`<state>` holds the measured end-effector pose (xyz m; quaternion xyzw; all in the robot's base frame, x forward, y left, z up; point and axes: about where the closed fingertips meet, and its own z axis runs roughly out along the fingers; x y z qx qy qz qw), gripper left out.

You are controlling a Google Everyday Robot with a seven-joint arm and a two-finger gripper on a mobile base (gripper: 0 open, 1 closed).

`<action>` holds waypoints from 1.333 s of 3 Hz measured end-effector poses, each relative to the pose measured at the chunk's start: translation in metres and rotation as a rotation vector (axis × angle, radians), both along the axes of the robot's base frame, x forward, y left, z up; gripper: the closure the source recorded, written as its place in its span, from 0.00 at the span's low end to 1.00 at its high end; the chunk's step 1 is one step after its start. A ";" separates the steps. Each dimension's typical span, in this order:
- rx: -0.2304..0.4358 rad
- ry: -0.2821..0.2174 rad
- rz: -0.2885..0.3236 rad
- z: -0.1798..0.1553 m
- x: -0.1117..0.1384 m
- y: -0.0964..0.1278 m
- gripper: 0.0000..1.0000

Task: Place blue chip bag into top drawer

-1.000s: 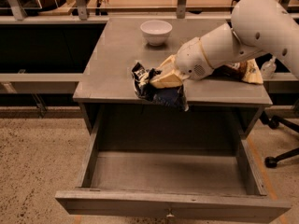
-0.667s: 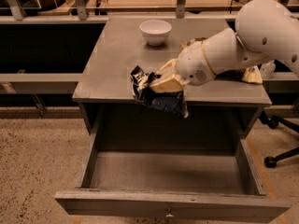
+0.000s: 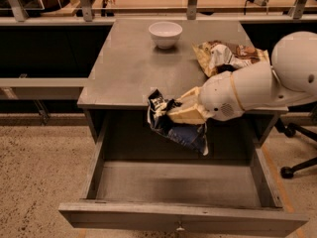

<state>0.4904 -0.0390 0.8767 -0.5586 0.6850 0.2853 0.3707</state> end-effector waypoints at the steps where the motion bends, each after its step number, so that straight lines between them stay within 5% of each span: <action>1: 0.000 0.055 -0.038 -0.025 -0.016 -0.013 1.00; 4: -0.037 0.237 -0.064 -0.147 -0.058 -0.025 0.36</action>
Offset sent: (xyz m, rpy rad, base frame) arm -0.0427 -0.0410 -0.1135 -0.0151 0.2405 -0.0710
